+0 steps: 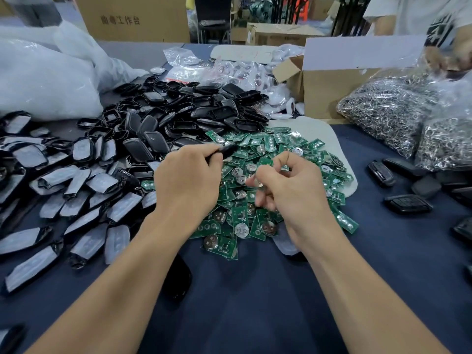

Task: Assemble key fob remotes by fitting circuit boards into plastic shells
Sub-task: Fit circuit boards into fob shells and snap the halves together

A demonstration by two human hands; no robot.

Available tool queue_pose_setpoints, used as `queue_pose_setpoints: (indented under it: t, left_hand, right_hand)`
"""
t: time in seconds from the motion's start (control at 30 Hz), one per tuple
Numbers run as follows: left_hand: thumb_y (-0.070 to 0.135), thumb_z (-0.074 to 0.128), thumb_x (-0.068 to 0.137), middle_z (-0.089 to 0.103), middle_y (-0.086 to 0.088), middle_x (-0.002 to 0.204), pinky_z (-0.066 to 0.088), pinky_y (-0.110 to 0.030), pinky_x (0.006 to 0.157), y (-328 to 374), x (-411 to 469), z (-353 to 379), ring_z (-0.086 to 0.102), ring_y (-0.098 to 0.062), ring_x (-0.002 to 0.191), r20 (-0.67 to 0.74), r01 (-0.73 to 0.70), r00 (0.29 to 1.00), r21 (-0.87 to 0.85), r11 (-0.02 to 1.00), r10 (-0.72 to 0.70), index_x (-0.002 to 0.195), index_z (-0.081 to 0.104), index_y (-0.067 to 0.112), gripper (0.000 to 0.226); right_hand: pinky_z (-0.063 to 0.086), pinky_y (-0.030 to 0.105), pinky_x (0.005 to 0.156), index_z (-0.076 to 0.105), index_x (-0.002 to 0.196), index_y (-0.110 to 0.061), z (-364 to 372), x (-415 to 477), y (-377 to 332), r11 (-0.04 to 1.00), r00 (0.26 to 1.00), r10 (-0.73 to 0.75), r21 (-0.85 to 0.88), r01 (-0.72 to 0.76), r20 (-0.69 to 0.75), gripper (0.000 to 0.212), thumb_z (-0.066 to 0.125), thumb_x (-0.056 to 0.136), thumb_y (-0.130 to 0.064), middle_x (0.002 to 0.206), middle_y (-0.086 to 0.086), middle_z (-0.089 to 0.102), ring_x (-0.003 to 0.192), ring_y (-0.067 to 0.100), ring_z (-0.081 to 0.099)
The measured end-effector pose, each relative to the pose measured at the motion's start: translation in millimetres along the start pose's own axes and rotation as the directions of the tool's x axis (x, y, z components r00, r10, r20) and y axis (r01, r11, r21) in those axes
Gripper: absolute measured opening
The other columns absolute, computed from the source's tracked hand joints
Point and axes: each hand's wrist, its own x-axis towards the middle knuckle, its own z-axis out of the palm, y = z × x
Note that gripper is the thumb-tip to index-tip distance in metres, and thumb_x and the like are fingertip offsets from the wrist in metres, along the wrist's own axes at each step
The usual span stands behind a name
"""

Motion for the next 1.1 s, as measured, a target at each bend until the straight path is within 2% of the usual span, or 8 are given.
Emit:
queue_pose_setpoints:
  t: [0.03, 0.1, 0.17, 0.27, 0.37, 0.53, 0.8, 1.1]
  left_hand:
    - [0.027, 0.065, 0.097, 0.072, 0.009, 0.066, 0.046, -0.034, 0.05, 1, 0, -1, 0.06, -0.023, 0.058, 0.008, 0.032, 0.999, -0.15, 0.988, -0.031, 0.094, 0.08, 0.043, 0.022]
    - [0.02, 0.071, 0.094, 0.075, 0.006, 0.065, 0.061, -0.037, 0.057, 7, -2, -5, 0.071, -0.023, 0.06, 0.127, 0.165, 0.985, -0.491, 0.856, -0.117, 0.076, 0.077, 0.051, 0.036]
    - [0.012, 0.074, 0.092, 0.079, 0.004, 0.074, 0.065, -0.036, 0.063, 14, -8, -5, 0.078, -0.019, 0.069, 0.308, 0.318, 0.941, -0.666, 0.675, -0.139, 0.077, 0.08, 0.038, 0.031]
    - [0.005, 0.073, 0.094, 0.081, -0.003, 0.082, 0.06, -0.024, 0.06, 22, -13, -1, 0.078, -0.018, 0.073, 0.443, 0.418, 0.893, -0.744, 0.522, -0.084, 0.089, 0.08, 0.021, 0.018]
    - [0.004, 0.072, 0.094, 0.081, -0.006, 0.088, 0.061, -0.024, 0.062, 19, -10, -1, 0.079, -0.02, 0.077, 0.508, 0.485, 0.859, -0.765, 0.425, -0.065, 0.088, 0.081, 0.019, 0.019]
    - [0.004, 0.061, 0.099, 0.08, -0.011, 0.106, 0.061, -0.025, 0.067, 11, -3, -2, 0.079, -0.022, 0.089, 0.656, 0.634, 0.755, -0.73, 0.256, -0.001, 0.115, 0.074, 0.004, 0.02]
    - [-0.001, 0.057, 0.099, 0.079, -0.013, 0.111, 0.061, -0.023, 0.065, 9, -1, -2, 0.079, -0.025, 0.097, 0.692, 0.672, 0.721, -0.708, 0.215, 0.024, 0.12, 0.07, 0.0, 0.024]
    - [-0.002, 0.061, 0.096, 0.078, -0.016, 0.111, 0.062, -0.025, 0.064, 11, -1, -2, 0.079, -0.026, 0.093, 0.683, 0.671, 0.731, -0.712, 0.209, -0.019, 0.119, 0.07, -0.003, 0.024]
  right_hand:
    - [0.044, 0.024, 0.047, 0.051, 0.065, -0.02, 0, 1, 0, 1.0, 1.0, -0.007, -0.02, 0.007, -0.019, 0.029, 0.068, 0.082, -0.004, 0.072, 0.024, 0.072, 0.049, 0.019, 0.061]
    - [0.044, 0.021, 0.049, 0.058, 0.059, -0.023, -2, 2, 0, 1.0, 0.999, -0.007, -0.024, 0.007, -0.039, 0.034, 0.076, 0.083, -0.007, 0.067, 0.021, 0.07, 0.05, 0.016, 0.058]
    - [0.044, 0.021, 0.048, 0.065, 0.061, -0.021, -3, 3, -1, 1.0, 0.999, -0.01, -0.012, 0.009, -0.043, 0.029, 0.083, 0.081, -0.009, 0.06, 0.009, 0.067, 0.051, 0.015, 0.058]
    - [0.046, 0.019, 0.052, 0.069, 0.07, -0.016, -5, 4, -2, 0.999, 0.999, -0.024, 0.026, 0.025, -0.045, 0.022, 0.088, 0.075, -0.005, 0.064, 0.002, 0.069, 0.055, 0.012, 0.06]
    - [0.048, 0.018, 0.055, 0.07, 0.07, -0.017, -6, 5, -4, 0.997, 0.998, -0.02, 0.079, 0.025, -0.055, 0.029, 0.086, 0.071, 0.007, 0.066, 0.0, 0.07, 0.057, 0.009, 0.06]
    - [0.052, 0.019, 0.057, 0.075, 0.07, -0.016, -8, 5, -6, 0.991, 0.997, -0.045, 0.127, 0.052, -0.058, 0.029, 0.082, 0.074, 0.012, 0.067, 0.003, 0.072, 0.058, 0.011, 0.064]
    - [0.052, 0.02, 0.058, 0.077, 0.08, -0.027, -13, 8, -4, 0.997, 0.974, -0.08, 0.004, 0.083, -0.213, 0.036, 0.081, 0.071, 0.008, 0.073, -0.009, 0.073, 0.062, 0.006, 0.065]
    - [0.044, 0.024, 0.045, 0.067, 0.087, -0.014, -11, 9, -4, 0.994, 0.982, -0.022, 0.102, 0.042, -0.186, 0.017, 0.073, 0.086, 0.002, 0.066, 0.008, 0.069, 0.049, 0.019, 0.061]
